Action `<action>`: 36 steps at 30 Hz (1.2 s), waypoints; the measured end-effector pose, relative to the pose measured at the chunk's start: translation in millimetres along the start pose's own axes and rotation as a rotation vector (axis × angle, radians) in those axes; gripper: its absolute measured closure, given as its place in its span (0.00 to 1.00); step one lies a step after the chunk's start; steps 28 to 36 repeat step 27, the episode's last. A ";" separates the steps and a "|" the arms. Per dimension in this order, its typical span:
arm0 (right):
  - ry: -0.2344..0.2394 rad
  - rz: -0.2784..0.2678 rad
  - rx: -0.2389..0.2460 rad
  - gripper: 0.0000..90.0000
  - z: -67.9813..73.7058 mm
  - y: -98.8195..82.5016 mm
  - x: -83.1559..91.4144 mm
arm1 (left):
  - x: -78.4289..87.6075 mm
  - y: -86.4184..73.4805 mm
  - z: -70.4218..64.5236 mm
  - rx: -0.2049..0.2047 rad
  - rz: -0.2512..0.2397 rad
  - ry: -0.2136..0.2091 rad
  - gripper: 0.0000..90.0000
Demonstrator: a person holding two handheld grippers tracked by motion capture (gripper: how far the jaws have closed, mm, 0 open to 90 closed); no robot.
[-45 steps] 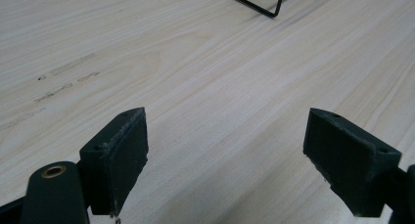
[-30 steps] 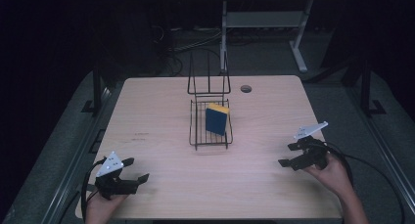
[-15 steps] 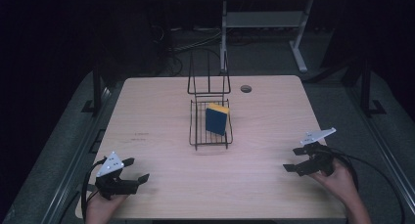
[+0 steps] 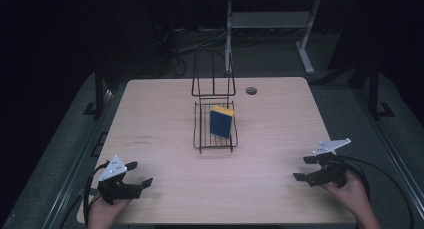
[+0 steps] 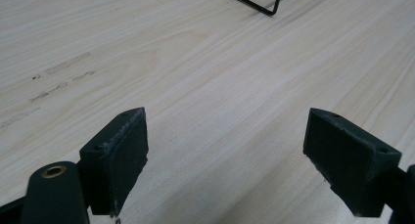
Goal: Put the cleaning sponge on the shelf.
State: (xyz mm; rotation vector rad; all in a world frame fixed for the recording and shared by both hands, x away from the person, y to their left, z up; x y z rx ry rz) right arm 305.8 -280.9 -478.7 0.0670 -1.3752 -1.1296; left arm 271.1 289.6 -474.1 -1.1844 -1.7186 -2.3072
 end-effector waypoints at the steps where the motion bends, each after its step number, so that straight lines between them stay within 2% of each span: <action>1: -0.001 -0.001 0.001 0.22 0.6 -1.1 0.4 | 0.1 -0.1 0.1 0.000 0.001 0.000 0.18; 9: -0.005 -0.024 0.002 0.22 6.7 -9.2 2.7 | 0.9 -0.5 1.0 -0.004 -0.001 0.004 0.18; 20: -0.012 -0.034 0.002 0.21 13.5 -18.2 4.5 | -0.2 -0.4 0.3 0.005 0.004 0.000 0.18; 26: -0.017 -0.033 0.003 0.20 17.9 -22.4 4.1 | -0.9 0.7 0.6 -0.004 -0.001 -0.001 0.18; 36: -0.017 -0.033 0.003 0.20 17.9 -22.4 4.1 | -0.9 0.7 0.6 -0.004 -0.001 -0.001 0.18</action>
Point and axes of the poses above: each handheld gripper's, and its own axes: x roughly backward along the jaws, y roughly out of its top, z roughly to its left, the point moved 4 cm from there along -x, roughly forward along the jaws, and after that the axes turned 11 degrees about y, right-handed, at the moved point
